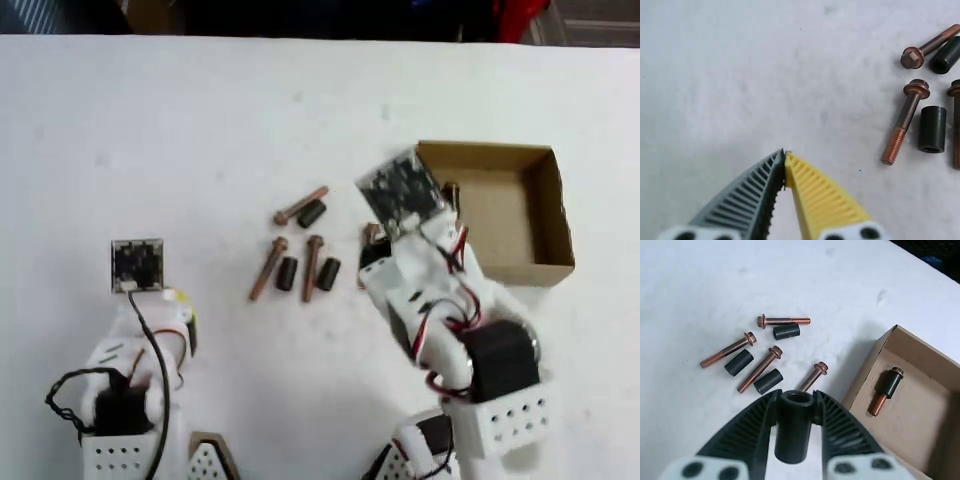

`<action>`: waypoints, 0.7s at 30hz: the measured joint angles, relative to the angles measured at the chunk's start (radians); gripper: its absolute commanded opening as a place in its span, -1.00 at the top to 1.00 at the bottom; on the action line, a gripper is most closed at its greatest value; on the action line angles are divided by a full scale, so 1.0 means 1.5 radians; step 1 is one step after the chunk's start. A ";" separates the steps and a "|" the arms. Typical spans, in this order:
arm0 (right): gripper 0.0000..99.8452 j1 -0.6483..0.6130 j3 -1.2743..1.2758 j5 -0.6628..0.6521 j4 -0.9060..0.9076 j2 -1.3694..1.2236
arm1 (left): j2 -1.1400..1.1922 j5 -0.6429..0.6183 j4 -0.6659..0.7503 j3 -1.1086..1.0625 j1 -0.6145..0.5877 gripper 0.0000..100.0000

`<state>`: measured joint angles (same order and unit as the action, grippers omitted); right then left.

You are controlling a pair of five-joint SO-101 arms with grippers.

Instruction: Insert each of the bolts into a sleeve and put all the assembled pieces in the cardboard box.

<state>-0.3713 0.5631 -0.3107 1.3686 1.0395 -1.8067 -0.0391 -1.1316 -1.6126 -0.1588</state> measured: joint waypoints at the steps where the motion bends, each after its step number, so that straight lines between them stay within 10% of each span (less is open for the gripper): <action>1: 0.97 0.002 0.038 0.000 -0.021 0.023 | 0.000 0.000 0.000 0.000 0.000 0.93; 21: 0.97 0.004 0.505 0.033 -0.306 0.233 | 0.078 0.029 -0.085 0.181 0.006 0.93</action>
<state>-0.3652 1.3211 -0.2616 0.9099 1.3894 -1.6901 0.0038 -1.2589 -1.3410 -0.1496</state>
